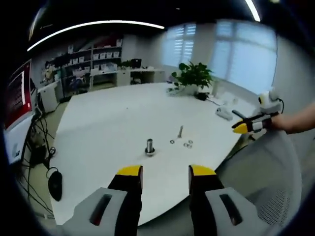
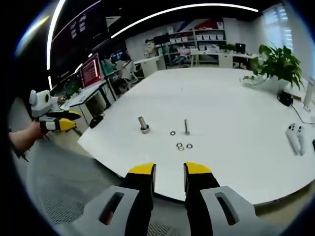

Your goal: Place the washer onto the threaded stud by aligning its center hole with the stud, sliding it down to the base, and recovering from edge contact or off-axis alignment until the washer reaches the visible bottom stop.

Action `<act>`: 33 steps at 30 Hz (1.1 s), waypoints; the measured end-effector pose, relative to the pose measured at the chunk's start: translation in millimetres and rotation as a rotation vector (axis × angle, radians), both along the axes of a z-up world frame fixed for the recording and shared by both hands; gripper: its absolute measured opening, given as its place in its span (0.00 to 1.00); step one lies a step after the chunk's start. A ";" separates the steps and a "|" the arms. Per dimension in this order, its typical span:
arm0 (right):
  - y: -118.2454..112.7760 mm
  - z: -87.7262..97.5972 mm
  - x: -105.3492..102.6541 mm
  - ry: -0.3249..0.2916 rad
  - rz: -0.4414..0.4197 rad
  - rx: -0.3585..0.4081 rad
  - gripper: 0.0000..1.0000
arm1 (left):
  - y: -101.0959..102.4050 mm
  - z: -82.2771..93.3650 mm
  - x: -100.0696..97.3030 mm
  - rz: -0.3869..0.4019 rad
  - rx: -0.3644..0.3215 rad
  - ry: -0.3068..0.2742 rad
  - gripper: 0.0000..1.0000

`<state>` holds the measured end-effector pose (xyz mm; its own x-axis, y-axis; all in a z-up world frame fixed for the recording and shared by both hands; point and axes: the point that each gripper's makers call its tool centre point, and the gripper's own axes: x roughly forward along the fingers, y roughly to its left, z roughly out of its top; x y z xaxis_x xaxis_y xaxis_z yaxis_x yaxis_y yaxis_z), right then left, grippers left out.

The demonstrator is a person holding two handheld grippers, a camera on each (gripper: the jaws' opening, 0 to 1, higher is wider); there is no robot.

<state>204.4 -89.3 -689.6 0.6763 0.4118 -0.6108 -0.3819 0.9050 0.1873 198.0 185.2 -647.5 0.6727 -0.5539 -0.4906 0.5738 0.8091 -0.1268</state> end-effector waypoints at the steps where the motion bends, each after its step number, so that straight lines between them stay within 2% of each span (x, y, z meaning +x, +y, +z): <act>1: -0.4 -0.4 0.1 0.002 0.000 -0.004 0.25 | 0.0 0.5 -0.7 0.001 -0.005 -0.002 0.35; 4: -2.1 -1.7 -0.3 0.007 -0.004 -0.009 0.25 | 2.5 -0.5 2.5 0.012 -0.023 -0.006 0.32; 6: -2.5 -2.2 0.0 0.009 -0.001 -0.014 0.25 | 0.9 -3.7 5.0 0.017 -0.052 0.027 0.35; 8: -5.3 -9.4 -1.9 0.047 0.005 -0.047 0.25 | -3.5 -6.6 1.9 -0.001 -0.053 0.041 0.35; 9: -5.0 -10.3 -2.0 0.052 0.007 -0.044 0.25 | -10.3 -7.5 -1.7 -0.037 -0.054 0.045 0.35; 11: -5.4 -11.2 -2.8 0.056 0.010 -0.044 0.25 | -16.2 -12.5 -5.1 -0.052 -0.079 0.101 0.36; 14: -5.0 -7.7 -2.2 0.043 -0.004 -0.028 0.25 | -11.2 -8.8 -3.9 -0.045 -0.060 0.056 0.35; 18: -4.5 -8.4 -2.4 0.045 -0.001 -0.036 0.25 | -11.1 -9.1 -2.7 -0.043 -0.064 0.064 0.34; 22: -6.4 -6.4 -0.7 0.036 -0.017 -0.019 0.25 | -11.4 -10.9 -3.8 -0.054 -0.025 0.049 0.33; 26: -6.1 -5.2 0.0 0.029 -0.024 -0.018 0.25 | -5.3 -11.6 -1.7 -0.030 -0.046 0.062 0.33; 30: -6.7 -5.6 -0.7 0.036 -0.035 -0.012 0.25 | -6.4 -11.1 -2.5 -0.041 -0.026 0.048 0.32; 33: -5.0 -6.0 -1.7 0.036 -0.029 -0.017 0.25 | -3.5 -12.6 -2.2 -0.031 -0.041 0.060 0.33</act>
